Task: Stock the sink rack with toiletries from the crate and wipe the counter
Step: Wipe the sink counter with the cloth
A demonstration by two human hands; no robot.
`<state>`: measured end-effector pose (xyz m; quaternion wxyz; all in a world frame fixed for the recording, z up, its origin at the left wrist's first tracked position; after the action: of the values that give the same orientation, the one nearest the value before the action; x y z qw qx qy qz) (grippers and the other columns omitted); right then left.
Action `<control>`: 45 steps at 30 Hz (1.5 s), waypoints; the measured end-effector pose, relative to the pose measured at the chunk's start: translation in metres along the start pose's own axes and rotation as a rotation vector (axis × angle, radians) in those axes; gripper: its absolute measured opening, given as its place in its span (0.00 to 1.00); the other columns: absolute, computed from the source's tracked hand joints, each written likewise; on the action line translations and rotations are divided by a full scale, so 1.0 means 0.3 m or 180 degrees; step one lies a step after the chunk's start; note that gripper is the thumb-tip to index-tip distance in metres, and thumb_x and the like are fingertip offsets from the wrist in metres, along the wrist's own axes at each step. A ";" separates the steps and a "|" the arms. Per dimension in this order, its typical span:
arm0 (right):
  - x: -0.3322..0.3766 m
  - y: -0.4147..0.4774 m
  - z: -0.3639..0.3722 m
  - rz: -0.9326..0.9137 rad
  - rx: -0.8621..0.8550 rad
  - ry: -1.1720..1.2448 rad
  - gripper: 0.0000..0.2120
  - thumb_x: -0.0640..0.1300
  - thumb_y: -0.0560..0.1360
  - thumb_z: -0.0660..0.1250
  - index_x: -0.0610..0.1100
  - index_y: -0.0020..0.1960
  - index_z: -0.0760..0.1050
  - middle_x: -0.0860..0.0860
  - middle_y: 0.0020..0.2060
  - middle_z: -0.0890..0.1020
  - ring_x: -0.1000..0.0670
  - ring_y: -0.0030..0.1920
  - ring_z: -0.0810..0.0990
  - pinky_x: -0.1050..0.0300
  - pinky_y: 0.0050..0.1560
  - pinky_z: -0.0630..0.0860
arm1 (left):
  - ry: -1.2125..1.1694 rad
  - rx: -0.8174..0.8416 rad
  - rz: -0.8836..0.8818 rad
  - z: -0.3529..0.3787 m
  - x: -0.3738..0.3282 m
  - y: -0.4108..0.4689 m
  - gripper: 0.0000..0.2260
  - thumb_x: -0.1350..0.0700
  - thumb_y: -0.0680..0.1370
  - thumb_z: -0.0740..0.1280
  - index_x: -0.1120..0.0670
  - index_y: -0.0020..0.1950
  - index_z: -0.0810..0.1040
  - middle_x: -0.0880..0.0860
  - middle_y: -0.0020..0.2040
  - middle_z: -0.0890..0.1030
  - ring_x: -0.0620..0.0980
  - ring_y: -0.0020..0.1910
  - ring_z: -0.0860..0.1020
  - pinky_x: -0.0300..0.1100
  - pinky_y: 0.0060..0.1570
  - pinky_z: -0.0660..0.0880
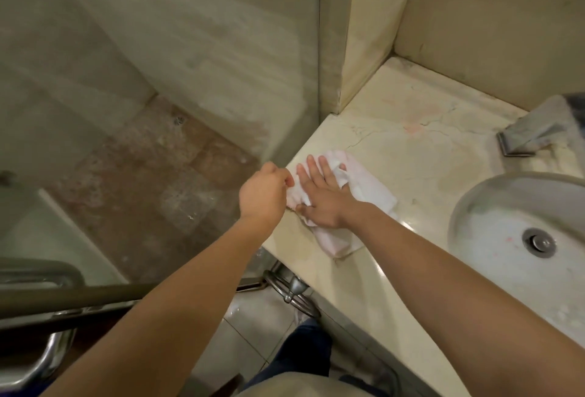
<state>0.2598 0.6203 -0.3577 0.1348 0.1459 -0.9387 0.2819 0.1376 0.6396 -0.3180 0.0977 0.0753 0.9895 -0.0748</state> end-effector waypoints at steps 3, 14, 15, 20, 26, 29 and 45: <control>0.001 -0.009 -0.002 0.0005 -0.0073 0.0048 0.38 0.58 0.81 0.53 0.48 0.79 0.33 0.49 0.77 0.30 0.47 0.75 0.27 0.37 0.73 0.34 | 0.0148 0.0005 0.0121 -0.007 -0.011 -0.003 0.10 0.61 0.77 0.64 0.49 0.54 0.78 0.51 0.51 0.74 0.51 0.44 0.75 0.42 0.33 0.66; 0.007 -0.155 0.042 -0.0015 -0.0188 0.0017 0.49 0.62 0.70 0.68 0.58 0.79 0.40 0.53 0.78 0.34 0.51 0.76 0.30 0.34 0.74 0.39 | 0.0103 0.0490 -0.0207 0.009 -0.013 -0.087 0.09 0.59 0.77 0.62 0.49 0.53 0.78 0.53 0.55 0.75 0.56 0.48 0.78 0.43 0.39 0.68; 0.009 -0.169 0.044 -0.0030 -0.0197 -0.0024 0.48 0.61 0.70 0.68 0.58 0.79 0.41 0.52 0.78 0.34 0.50 0.77 0.30 0.35 0.74 0.37 | 0.0135 0.0576 -0.0257 0.010 -0.012 -0.095 0.08 0.59 0.77 0.63 0.49 0.52 0.78 0.52 0.54 0.77 0.55 0.49 0.79 0.43 0.40 0.70; 0.017 -0.241 0.044 -0.0020 -0.0182 0.0251 0.41 0.59 0.72 0.67 0.58 0.79 0.51 0.51 0.79 0.40 0.50 0.78 0.35 0.42 0.75 0.33 | 0.0740 0.0959 -0.0230 0.010 -0.039 -0.116 0.10 0.56 0.74 0.65 0.48 0.54 0.78 0.50 0.55 0.78 0.52 0.53 0.78 0.42 0.43 0.72; -0.060 -0.308 -0.042 0.0770 -0.1246 0.0992 0.20 0.51 0.81 0.58 0.50 0.72 0.69 0.51 0.75 0.65 0.48 0.75 0.61 0.53 0.70 0.63 | 0.0467 0.0521 0.0859 0.012 -0.143 -0.081 0.19 0.60 0.76 0.62 0.45 0.65 0.72 0.50 0.60 0.72 0.52 0.61 0.72 0.45 0.49 0.70; -0.098 -0.313 -0.053 0.1240 -0.1554 0.1075 0.20 0.52 0.81 0.58 0.48 0.70 0.70 0.50 0.69 0.71 0.47 0.68 0.69 0.50 0.61 0.72 | 0.0250 0.0576 0.0934 0.031 -0.189 -0.055 0.21 0.55 0.80 0.61 0.45 0.72 0.65 0.51 0.61 0.74 0.53 0.60 0.73 0.47 0.50 0.72; -0.123 -0.228 -0.052 0.1736 -0.1641 0.1059 0.11 0.44 0.78 0.60 0.46 0.58 0.74 0.50 0.55 0.74 0.46 0.47 0.78 0.56 0.37 0.67 | 0.0095 0.0189 0.1093 0.080 -0.225 0.013 0.12 0.57 0.78 0.62 0.49 0.61 0.71 0.50 0.49 0.78 0.52 0.47 0.77 0.45 0.38 0.69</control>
<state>0.3204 0.5819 -0.3240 0.2373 -0.1945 -0.9482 0.0826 0.2080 0.6305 -0.3279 0.0920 0.2472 0.9608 -0.0851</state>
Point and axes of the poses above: each hand's wrist, its own y-axis towards the middle knuckle, its own z-axis out of the palm, x = y × z, the point moved 6 cm from there along y, towards the middle knuckle
